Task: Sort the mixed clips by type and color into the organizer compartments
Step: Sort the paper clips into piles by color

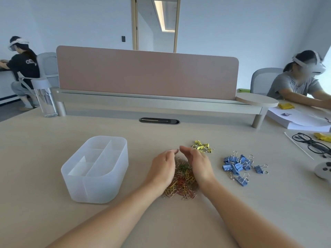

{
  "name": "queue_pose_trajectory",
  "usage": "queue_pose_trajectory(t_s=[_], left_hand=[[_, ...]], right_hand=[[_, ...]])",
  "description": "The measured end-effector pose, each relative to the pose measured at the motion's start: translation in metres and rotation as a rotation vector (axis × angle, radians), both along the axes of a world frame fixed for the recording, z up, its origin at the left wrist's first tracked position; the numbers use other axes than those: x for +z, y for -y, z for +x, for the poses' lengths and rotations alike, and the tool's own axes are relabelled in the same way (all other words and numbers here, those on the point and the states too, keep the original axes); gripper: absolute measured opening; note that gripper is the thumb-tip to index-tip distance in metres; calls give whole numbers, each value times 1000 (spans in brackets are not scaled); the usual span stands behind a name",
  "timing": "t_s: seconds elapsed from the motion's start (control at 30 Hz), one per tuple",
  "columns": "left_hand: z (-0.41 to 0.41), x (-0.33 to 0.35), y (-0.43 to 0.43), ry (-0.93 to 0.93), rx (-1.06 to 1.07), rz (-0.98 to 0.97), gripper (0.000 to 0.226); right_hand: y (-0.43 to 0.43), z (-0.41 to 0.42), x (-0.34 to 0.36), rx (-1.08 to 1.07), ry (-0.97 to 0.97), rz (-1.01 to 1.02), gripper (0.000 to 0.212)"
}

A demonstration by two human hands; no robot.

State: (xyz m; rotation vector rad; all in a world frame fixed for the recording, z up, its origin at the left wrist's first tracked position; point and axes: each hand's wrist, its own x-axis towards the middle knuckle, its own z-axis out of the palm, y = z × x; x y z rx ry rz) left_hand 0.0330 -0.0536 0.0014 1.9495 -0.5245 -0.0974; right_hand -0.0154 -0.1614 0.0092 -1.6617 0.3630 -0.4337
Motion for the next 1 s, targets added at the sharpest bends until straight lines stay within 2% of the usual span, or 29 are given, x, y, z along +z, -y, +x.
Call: queue_pose_trajectory(t_s=[0.07, 0.2, 0.3, 0.43, 0.6, 0.77, 0.87, 1.0], left_hand=[[1, 2, -12, 27, -143, -74, 44], [1, 6, -33, 155, -279, -64, 44], [-5, 7, -44, 279, -286, 50, 43], [-8, -1, -52, 520, -277, 137, 34], [-7, -13, -65, 631, -308, 183, 24], [-12, -14, -72, 654, -343, 285, 47], [-12, -15, -70, 627, -359, 314, 45], [-9, -14, -66, 662, -366, 276, 27]], right_hand=[[8, -7, 5, 80, 96, 87, 42], [24, -23, 8, 223, 151, 54, 42], [30, -37, 7, 300, 120, -110, 35], [34, -53, 1, 262, 78, -360, 22], [37, -72, -6, 230, 139, -653, 19], [43, -73, -6, 395, 70, -797, 25], [49, -73, -4, 449, -4, -834, 30], [47, -70, -5, 470, -71, -678, 26]])
